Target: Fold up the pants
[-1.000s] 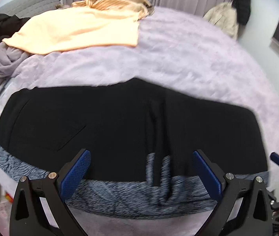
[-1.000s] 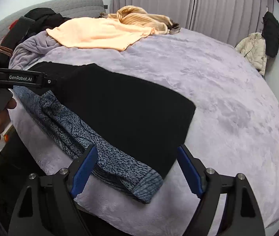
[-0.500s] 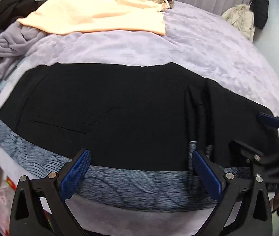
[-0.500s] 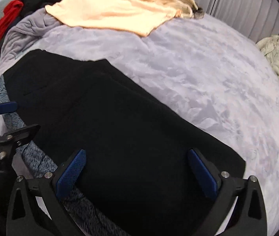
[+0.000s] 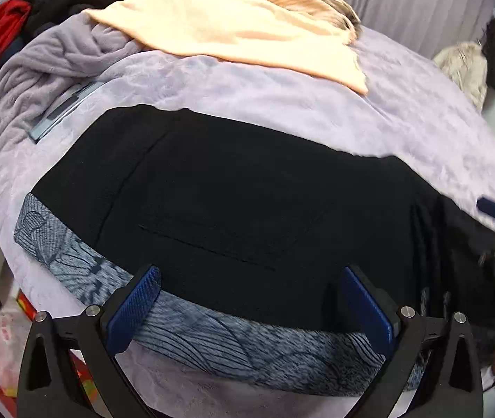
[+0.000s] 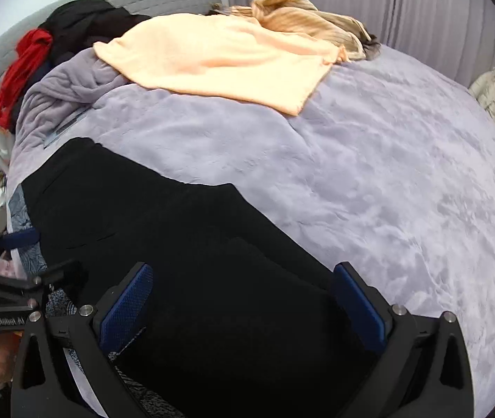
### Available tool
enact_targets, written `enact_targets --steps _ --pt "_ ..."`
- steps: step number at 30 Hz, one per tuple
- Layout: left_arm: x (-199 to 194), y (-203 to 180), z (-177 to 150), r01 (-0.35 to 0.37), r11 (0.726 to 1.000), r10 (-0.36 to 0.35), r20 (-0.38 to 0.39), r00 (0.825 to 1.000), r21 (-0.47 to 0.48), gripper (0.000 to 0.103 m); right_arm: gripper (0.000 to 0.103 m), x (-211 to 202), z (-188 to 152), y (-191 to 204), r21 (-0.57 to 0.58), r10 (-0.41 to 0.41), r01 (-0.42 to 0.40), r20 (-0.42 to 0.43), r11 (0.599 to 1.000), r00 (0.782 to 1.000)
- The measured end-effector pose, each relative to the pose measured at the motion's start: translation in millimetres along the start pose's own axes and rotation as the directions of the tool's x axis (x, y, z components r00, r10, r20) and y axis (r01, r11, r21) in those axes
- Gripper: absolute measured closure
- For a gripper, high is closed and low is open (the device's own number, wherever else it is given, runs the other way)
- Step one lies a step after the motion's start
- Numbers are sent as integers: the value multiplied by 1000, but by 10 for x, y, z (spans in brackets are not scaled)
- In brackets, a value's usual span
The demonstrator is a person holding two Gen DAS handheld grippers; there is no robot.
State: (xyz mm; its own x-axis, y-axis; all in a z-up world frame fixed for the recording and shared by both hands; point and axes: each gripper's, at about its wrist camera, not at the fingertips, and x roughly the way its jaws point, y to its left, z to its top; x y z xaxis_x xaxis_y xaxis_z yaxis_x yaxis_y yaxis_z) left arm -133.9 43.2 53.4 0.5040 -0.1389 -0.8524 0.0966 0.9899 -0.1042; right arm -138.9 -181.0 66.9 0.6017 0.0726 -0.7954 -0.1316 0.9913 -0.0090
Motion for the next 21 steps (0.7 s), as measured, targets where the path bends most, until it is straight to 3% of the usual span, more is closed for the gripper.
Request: enact_targets --steps 3,6,9,11,13,14,15,18,21 --pt "188 64 -6 -60 998 61 -21 998 24 0 0 372 -88 249 -120 -36 17 -160 993 987" --pt "78 89 -46 -55 997 54 11 998 55 0 0 356 -29 433 -236 -83 48 -139 971 987" --pt "-137 323 31 -55 998 56 76 996 -19 0 0 215 167 494 -260 -12 -10 -80 965 997" --pt "-89 536 117 -86 993 92 79 993 -82 0 0 274 301 514 -262 51 -73 -92 962 994" --pt "112 754 143 -114 983 115 -5 993 -143 0 0 538 377 576 -266 128 -177 -191 947 973" --pt "198 818 125 -77 985 75 -23 997 -154 0 0 696 378 618 -253 159 -225 -254 941 954" --pt "200 844 99 -62 985 61 -10 998 -160 0 0 830 367 667 -247 162 -238 -290 939 943" --pt "77 829 83 -67 985 71 20 997 -159 0 0 894 438 810 -304 128 -220 -295 927 947" --pt "15 939 86 -36 972 43 22 999 -231 0 0 809 639 907 -329 168 -255 -270 909 948"
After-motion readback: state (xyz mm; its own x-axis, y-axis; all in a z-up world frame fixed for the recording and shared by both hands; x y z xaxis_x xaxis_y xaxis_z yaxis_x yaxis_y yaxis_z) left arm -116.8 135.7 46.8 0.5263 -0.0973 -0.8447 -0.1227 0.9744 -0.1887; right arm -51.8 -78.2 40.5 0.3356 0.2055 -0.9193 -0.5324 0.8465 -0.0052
